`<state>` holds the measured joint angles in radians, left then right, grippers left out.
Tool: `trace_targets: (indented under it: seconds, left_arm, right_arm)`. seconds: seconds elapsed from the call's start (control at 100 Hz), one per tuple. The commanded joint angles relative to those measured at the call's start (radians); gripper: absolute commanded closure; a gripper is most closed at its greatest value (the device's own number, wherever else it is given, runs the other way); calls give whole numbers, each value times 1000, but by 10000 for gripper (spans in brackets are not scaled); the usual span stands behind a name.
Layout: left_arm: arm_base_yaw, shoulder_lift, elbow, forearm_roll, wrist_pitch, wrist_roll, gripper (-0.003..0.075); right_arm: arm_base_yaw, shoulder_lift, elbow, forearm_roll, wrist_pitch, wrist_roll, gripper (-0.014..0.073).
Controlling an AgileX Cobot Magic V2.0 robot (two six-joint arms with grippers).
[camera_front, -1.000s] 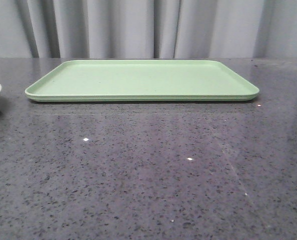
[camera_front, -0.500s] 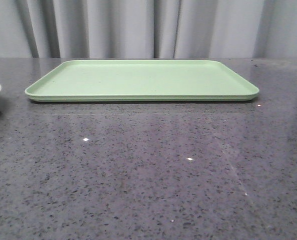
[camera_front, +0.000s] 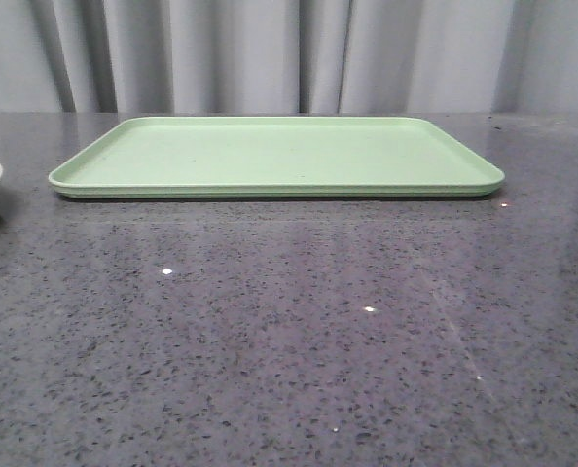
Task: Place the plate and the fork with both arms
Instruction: 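Open the left gripper and lower it onto the white plate's rim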
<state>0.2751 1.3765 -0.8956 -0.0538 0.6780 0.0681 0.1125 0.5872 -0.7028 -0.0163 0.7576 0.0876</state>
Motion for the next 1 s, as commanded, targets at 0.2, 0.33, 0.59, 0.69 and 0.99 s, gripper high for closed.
trace_targets:
  seconds: [0.2, 0.33, 0.59, 0.69, 0.99]
  left_arm:
    - [18, -4, -32, -30, -48, 15, 197]
    - [18, -4, -32, -36, -34, 16, 212]
    - [18, 1, -32, -55, -8, 16, 288]
    - [18, 1, -32, -60, 3, 16, 316]
    - [18, 1, -32, -62, 16, 16, 503]
  right_arm:
    - [-5, 8, -35, -5, -61, -9, 67]
    - [-5, 8, -35, -5, -63, -9, 67]
    - [-5, 8, -35, -5, -63, -9, 67]
    - [-5, 8, -35, -5, -63, -9, 67]
    - [-5, 8, -35, -5, -63, -9, 67]
